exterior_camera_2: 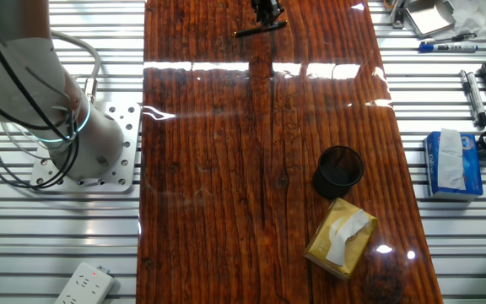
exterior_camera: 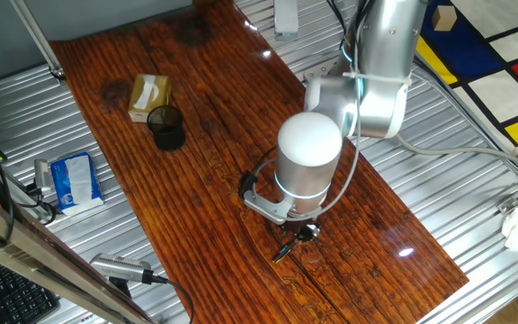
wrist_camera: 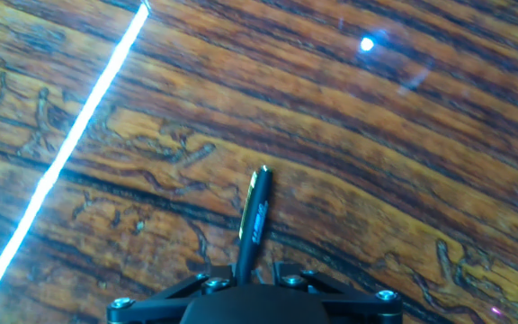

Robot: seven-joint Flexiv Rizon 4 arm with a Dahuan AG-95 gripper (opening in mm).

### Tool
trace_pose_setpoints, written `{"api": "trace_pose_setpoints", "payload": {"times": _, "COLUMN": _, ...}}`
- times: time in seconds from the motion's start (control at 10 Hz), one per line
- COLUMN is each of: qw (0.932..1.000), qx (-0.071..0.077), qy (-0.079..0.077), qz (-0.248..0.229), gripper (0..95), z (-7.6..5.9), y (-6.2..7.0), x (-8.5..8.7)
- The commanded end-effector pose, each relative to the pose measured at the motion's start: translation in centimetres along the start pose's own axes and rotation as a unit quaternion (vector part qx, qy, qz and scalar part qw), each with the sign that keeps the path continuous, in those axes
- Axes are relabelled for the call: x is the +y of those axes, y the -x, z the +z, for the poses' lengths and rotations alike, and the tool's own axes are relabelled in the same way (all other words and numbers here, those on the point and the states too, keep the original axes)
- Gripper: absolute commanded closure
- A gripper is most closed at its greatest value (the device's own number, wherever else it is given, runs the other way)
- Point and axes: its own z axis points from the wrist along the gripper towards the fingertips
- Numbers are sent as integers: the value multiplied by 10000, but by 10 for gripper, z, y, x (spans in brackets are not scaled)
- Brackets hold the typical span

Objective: Put the pen into the pen holder

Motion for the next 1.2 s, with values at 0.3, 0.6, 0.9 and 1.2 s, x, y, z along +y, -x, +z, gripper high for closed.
{"api": "trace_pose_setpoints", "payload": {"times": 0.3, "qw": 10000, "qx": 3, "qy": -19, "qz": 33, "gripper": 760, "z": 2, "y": 0, "x": 0}}
{"api": "trace_pose_setpoints", "payload": {"times": 0.6, "qw": 10000, "qx": -5, "qy": -17, "qz": 33, "gripper": 760, "z": 2, "y": 0, "x": 1}}
{"api": "trace_pose_setpoints", "payload": {"times": 0.9, "qw": 9999, "qx": -10, "qy": 31, "qz": 121, "gripper": 760, "z": 2, "y": 0, "x": 1}}
{"api": "trace_pose_setpoints", "payload": {"times": 1.2, "qw": 9997, "qx": 82, "qy": 128, "qz": 190, "gripper": 760, "z": 2, "y": 0, "x": 1}}
